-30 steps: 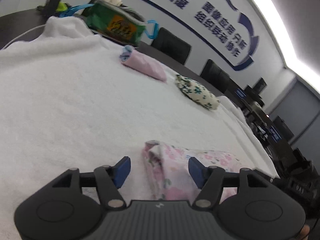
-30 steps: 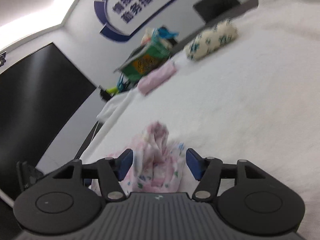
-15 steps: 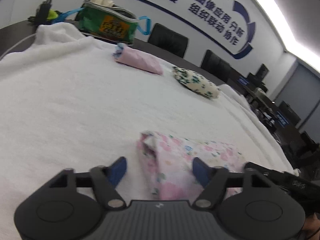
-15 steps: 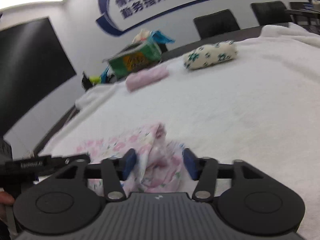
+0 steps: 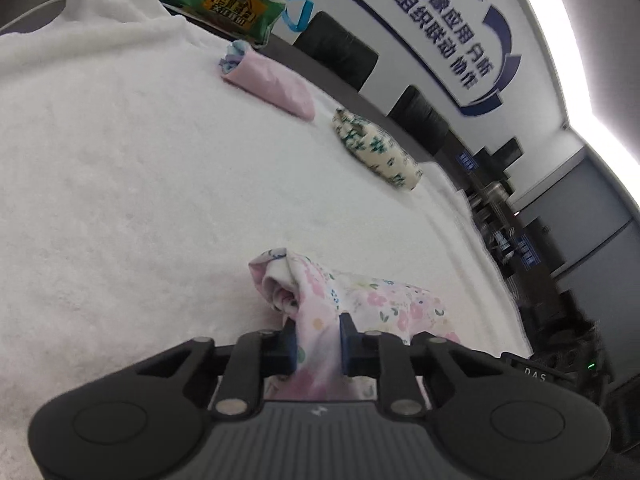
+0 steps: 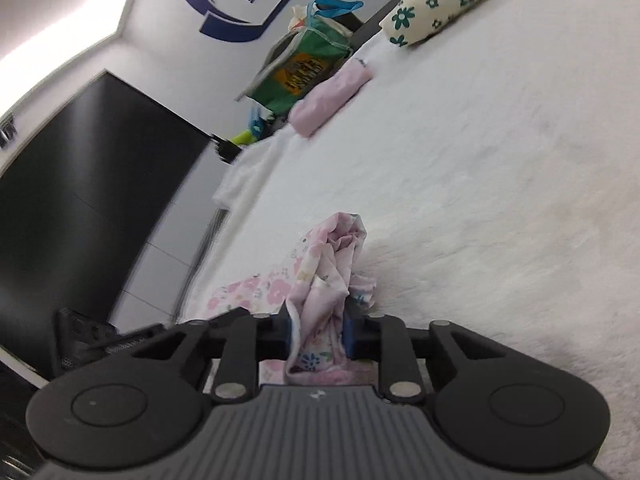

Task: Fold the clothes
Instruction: 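Grasp the folded pink floral dress with both grippers and lift it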

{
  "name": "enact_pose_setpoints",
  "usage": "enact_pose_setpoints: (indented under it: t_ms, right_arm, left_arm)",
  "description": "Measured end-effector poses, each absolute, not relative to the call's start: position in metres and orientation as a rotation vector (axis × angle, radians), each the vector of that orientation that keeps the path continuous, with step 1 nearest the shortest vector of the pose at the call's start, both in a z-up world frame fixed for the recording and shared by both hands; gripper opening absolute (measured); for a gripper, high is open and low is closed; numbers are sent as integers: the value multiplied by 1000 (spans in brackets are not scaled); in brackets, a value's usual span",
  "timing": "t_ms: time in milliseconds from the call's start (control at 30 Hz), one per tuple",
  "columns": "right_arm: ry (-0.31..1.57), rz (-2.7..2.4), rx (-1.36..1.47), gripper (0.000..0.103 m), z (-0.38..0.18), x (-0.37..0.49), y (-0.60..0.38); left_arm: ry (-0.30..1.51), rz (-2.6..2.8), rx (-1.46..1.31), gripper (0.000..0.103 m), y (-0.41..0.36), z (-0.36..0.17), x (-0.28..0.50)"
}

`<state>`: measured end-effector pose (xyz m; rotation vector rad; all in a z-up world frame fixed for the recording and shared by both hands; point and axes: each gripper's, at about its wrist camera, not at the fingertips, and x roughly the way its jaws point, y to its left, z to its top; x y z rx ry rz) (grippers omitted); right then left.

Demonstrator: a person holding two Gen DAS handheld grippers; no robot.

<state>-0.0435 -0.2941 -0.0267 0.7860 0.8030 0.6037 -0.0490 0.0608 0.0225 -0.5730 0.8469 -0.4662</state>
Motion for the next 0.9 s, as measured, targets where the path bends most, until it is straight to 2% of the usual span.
enact_pose_setpoints:
  t_ms: [167,400,600,733,900]
  right_arm:
    - [722,672,821,20,-2,-38,-294]
    - [551,761,734,20,84,9,-279]
    - [493,782,702,20,139,99,-267]
    - [508,774,737,20,147,162,-268]
    - [473,744,699,19,160,199,-293]
  left_arm:
    - [765,-469,-560,14,67,64,-39]
    - [669,-478,-528,15,80,152,21]
    - [655,-429,-536,14,77,180,108]
    - [645,-399,-536,14,73,198,165]
    - [637,-449,-509,14,25,208,222]
